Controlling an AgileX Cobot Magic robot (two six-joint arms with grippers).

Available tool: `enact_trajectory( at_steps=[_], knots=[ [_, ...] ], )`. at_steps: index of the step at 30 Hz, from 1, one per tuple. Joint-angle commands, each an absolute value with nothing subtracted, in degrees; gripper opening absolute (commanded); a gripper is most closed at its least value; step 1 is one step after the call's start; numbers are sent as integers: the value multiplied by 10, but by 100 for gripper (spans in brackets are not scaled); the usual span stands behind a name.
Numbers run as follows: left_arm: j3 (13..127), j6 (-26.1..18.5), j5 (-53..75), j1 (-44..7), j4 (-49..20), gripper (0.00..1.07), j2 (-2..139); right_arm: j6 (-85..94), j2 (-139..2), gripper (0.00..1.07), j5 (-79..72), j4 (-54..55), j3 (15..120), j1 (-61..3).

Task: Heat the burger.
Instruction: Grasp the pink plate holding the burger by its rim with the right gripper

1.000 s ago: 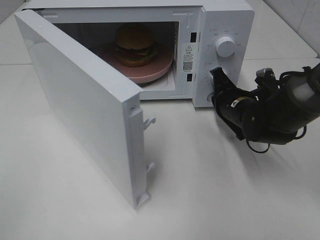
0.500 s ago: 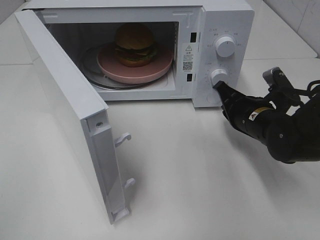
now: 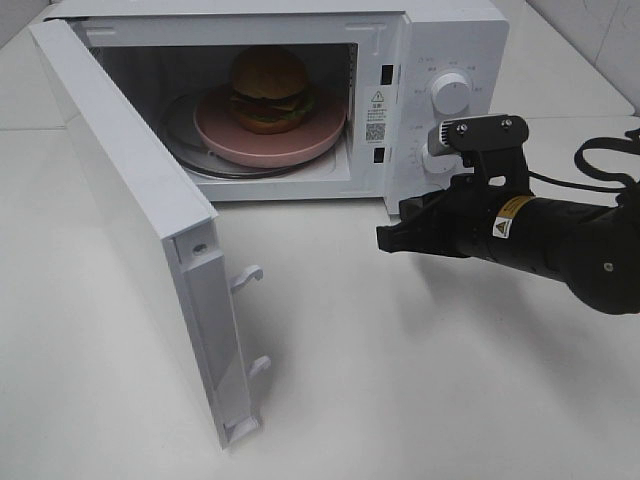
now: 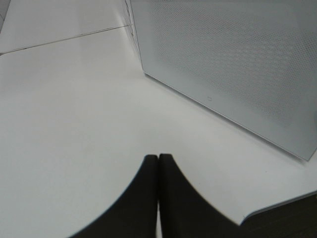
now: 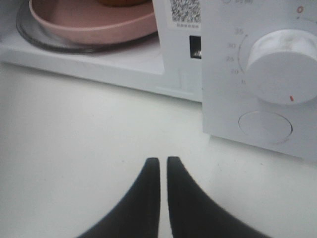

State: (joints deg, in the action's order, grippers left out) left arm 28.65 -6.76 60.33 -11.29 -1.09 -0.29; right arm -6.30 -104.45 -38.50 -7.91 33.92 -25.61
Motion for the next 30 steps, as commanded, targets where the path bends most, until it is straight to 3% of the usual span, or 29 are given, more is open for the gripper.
enact_trajectory(
  at_steps=[1, 9, 23, 27, 30],
  knots=[
    [285, -66, 596, -112, -13, 0, -15, -23, -1026, 7, -336, -87, 339, -253],
    [285, -66, 596, -112, -13, 0, -15, 7, -1006, 7, -151, -92, 368, -253],
    [285, -66, 596, -112, -13, 0, -15, 10, -1005, 7, 271, -69, 517, -255],
    [285, -66, 596, -112, -13, 0, -15, 34, -1005, 8, 325, -35, 544, -255],
    [285, -66, 596, -112, -13, 0, -15, 120, -1005, 9, 347, 56, 564, -255]
  ],
)
